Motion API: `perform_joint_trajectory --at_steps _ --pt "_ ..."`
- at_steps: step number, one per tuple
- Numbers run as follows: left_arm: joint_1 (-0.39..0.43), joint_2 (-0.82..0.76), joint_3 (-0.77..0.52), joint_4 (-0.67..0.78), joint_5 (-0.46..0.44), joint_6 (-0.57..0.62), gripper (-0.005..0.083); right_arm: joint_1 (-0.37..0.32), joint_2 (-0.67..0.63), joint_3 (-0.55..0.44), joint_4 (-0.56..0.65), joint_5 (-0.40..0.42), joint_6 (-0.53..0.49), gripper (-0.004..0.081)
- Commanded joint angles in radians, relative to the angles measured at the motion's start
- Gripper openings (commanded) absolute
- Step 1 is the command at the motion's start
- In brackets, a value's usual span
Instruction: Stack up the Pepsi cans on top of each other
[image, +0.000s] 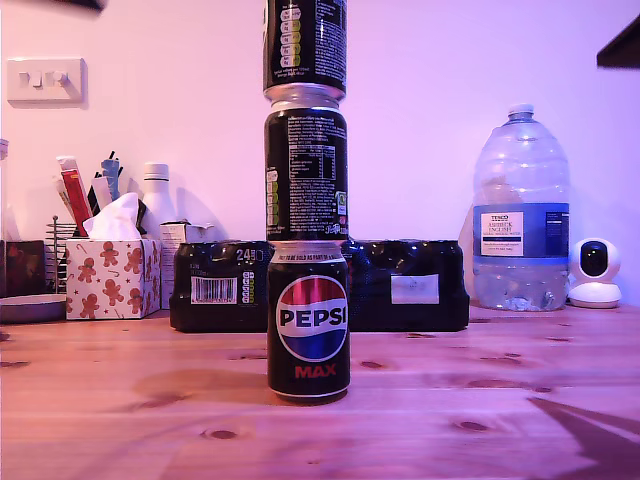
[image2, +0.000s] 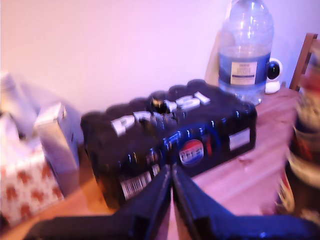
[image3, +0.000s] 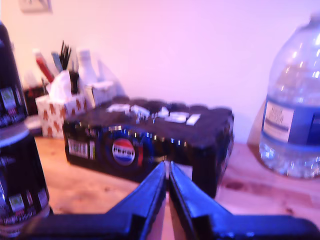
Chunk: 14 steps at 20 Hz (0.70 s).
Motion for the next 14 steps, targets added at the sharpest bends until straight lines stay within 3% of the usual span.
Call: perform_joint_trajectory --at_steps 1,6,10,12,14 --pt "0.003 -0.099 -0.101 0.034 0.000 -0.055 -0.0019 -0.002 -0.005 0.001 0.001 0.001 -0.004 -0.0012" --pt "-0.010 -0.357 -0.312 0.010 0.000 -0.117 -0.0019 0.010 -0.035 0.000 -0.067 -0.010 -0.059 -0.0012" --pt "-0.026 -0.534 -0.341 -0.114 -0.008 -0.139 -0.0019 0.027 -0.073 0.000 -0.116 -0.013 -0.081 -0.0012" --pt "-0.026 -0.581 -0.340 -0.148 -0.014 -0.211 -0.0019 0.027 -0.090 0.001 -0.157 -0.035 -0.059 -0.0012" --pt "-0.026 -0.607 -0.340 -0.191 -0.015 -0.211 -0.0019 0.027 -0.090 0.001 -0.206 -0.032 -0.059 -0.0012"
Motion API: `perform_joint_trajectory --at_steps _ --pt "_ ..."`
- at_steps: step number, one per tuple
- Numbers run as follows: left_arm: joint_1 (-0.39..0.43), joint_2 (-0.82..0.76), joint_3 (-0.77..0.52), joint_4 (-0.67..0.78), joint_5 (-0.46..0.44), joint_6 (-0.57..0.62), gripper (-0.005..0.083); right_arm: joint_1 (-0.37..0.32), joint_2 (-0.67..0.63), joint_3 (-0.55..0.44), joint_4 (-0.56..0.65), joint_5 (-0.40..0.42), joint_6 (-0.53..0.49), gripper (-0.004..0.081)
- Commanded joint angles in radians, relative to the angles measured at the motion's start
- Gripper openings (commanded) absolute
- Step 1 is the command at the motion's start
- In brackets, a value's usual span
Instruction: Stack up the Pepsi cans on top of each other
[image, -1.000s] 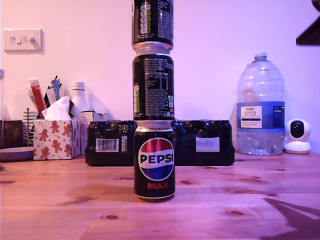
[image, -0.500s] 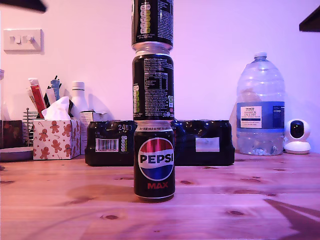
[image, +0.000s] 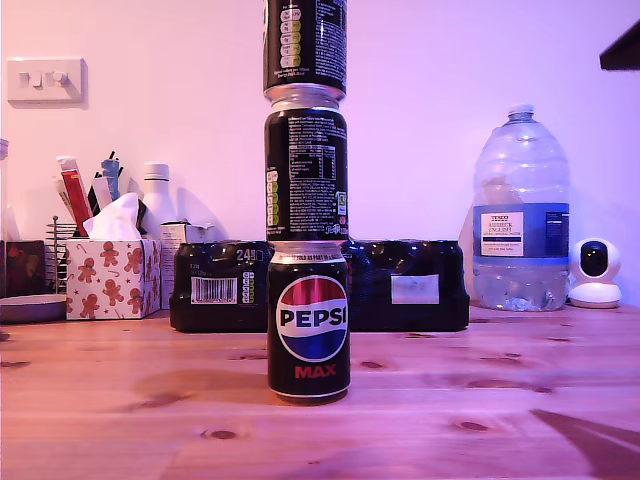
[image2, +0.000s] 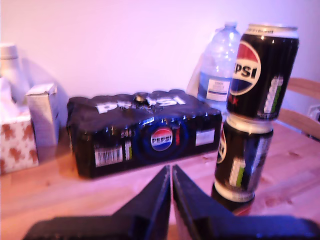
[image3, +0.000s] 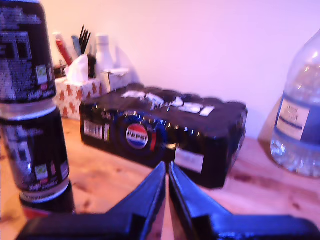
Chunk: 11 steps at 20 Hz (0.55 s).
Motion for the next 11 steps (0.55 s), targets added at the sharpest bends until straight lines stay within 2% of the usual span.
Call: perform_joint_trajectory --at_steps 1,11 --pt "-0.002 -0.002 -0.005 -0.029 -0.002 -0.006 -0.0019 0.004 0.003 0.000 -0.042 -0.003 0.006 -0.0012" --pt "-0.002 -0.002 -0.005 -0.298 -0.002 -0.006 -0.0019 0.004 0.003 0.000 -0.377 -0.003 0.006 -0.0012"
